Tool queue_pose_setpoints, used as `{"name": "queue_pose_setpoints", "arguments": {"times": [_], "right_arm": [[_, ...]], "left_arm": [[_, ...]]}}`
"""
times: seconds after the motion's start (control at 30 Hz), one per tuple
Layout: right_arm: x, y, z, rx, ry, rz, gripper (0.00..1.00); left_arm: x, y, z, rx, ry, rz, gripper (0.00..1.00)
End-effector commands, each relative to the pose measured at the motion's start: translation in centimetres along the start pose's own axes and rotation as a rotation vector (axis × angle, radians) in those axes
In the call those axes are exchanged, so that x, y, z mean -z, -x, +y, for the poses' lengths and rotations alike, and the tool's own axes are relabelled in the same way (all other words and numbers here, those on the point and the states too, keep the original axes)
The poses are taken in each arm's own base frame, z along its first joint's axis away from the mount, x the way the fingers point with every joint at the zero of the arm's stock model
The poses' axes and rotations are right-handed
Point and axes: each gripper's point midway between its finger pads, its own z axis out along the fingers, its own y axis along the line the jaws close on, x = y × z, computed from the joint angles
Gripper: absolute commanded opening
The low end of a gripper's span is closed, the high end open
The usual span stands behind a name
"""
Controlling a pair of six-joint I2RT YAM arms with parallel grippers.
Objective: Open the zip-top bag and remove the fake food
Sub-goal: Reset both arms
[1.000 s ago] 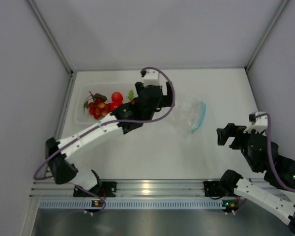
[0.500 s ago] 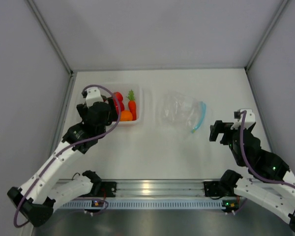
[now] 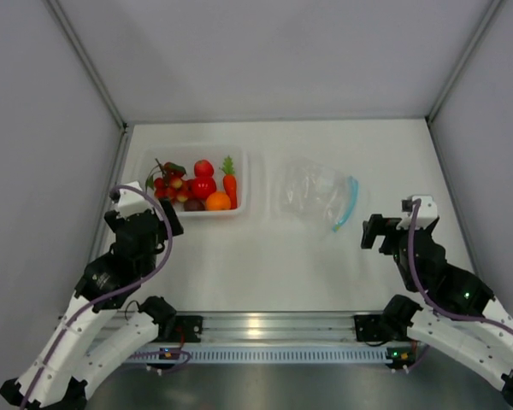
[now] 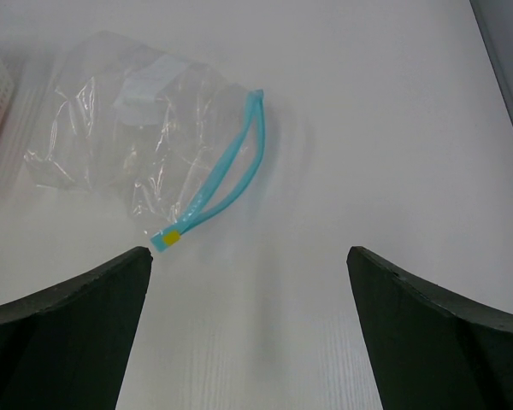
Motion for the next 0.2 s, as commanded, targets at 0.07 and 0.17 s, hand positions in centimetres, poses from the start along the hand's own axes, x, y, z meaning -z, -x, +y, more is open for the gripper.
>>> {"name": "queue_pose_setpoints", "arguments": {"times": [0.07,0.17], "right_arm": [[-0.29,1.99,0.4,-0.046,0.003,-0.077,1.0],[-0.4,2.05,0.33,-0.024,-0.008,-0.067,1.0]], "left_arm": [[-0.07,-0.06,0.87,0.015,0.042,-0.015,0.98],[0.13,-0.03,0.88,0.025,0.031,-0.022,0.98]]}}
